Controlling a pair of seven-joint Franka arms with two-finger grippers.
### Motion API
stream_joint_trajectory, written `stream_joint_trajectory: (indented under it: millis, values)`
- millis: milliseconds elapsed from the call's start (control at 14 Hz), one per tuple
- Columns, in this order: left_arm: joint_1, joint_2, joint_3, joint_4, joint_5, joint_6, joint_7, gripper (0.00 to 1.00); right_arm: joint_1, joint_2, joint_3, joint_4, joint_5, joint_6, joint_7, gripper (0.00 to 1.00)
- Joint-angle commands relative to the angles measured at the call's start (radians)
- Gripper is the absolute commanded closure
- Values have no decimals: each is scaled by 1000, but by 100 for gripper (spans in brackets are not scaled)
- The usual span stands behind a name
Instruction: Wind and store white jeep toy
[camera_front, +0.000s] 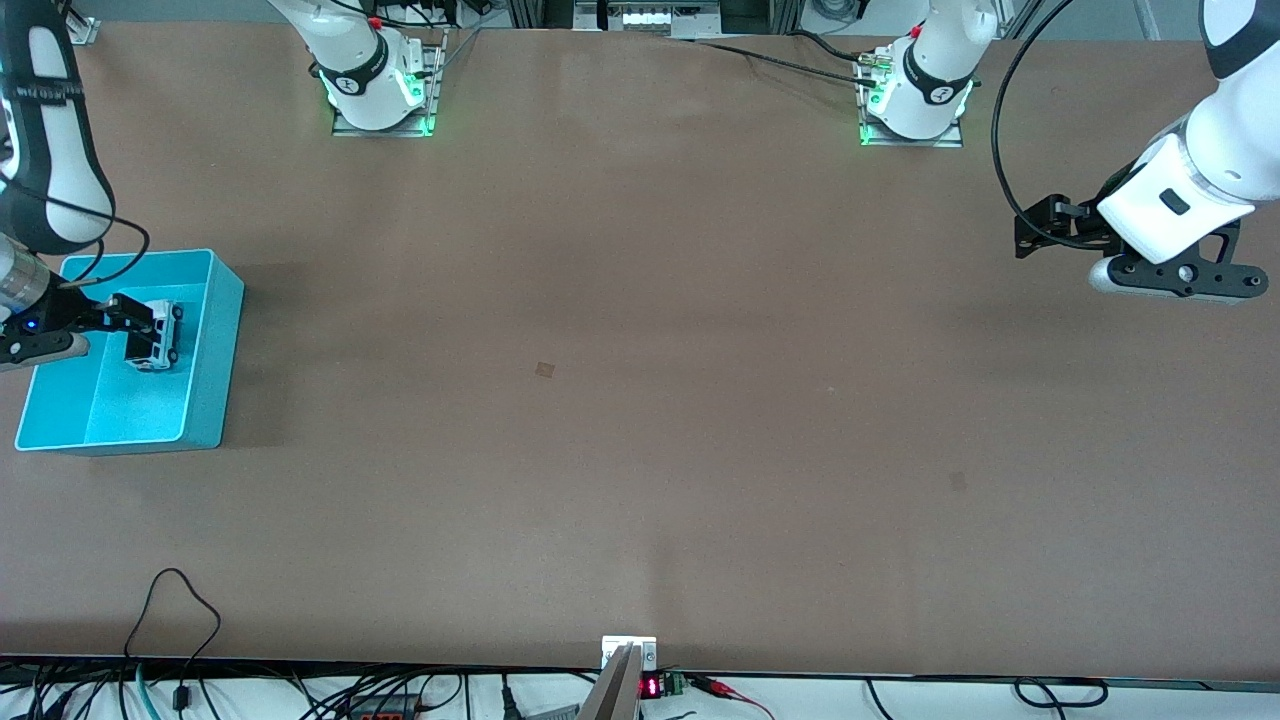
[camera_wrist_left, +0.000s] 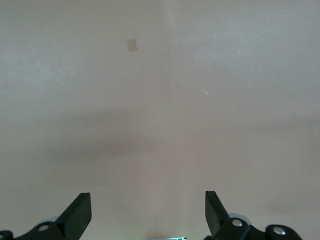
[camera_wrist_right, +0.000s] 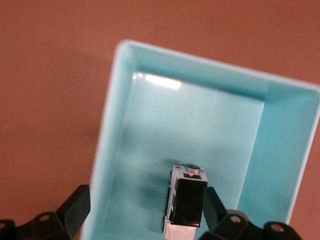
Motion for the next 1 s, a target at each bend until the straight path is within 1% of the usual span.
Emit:
stream_joint_trajectory:
  millis: [0, 215, 358, 573, 717, 860, 932]
  values:
    - [1, 1, -4, 24, -19, -22, -6, 0, 56, -79, -4, 6, 0, -52, -35, 0]
    - [1, 1, -4, 24, -19, -22, -6, 0, 105, -113, -1, 52, 1, -140, -25, 0]
    - [2, 3, -4, 24, -19, -22, -6, 0, 170, -136, 2, 95, 4, -226, 19, 0]
    - [2, 1, -4, 24, -19, -22, -6, 0, 223, -166, 14, 153, -2, -361, 251, 0]
    - [1, 1, -4, 24, -19, -22, -6, 0, 222, -189, 57, 178, -2, -413, 358, 0]
    - [1, 3, -7, 24, -19, -22, -6, 0, 219, -220, 98, 181, -2, -453, 476, 0]
    - [1, 1, -7, 24, -19, -22, -6, 0, 219, -234, 114, 181, -2, -460, 504, 0]
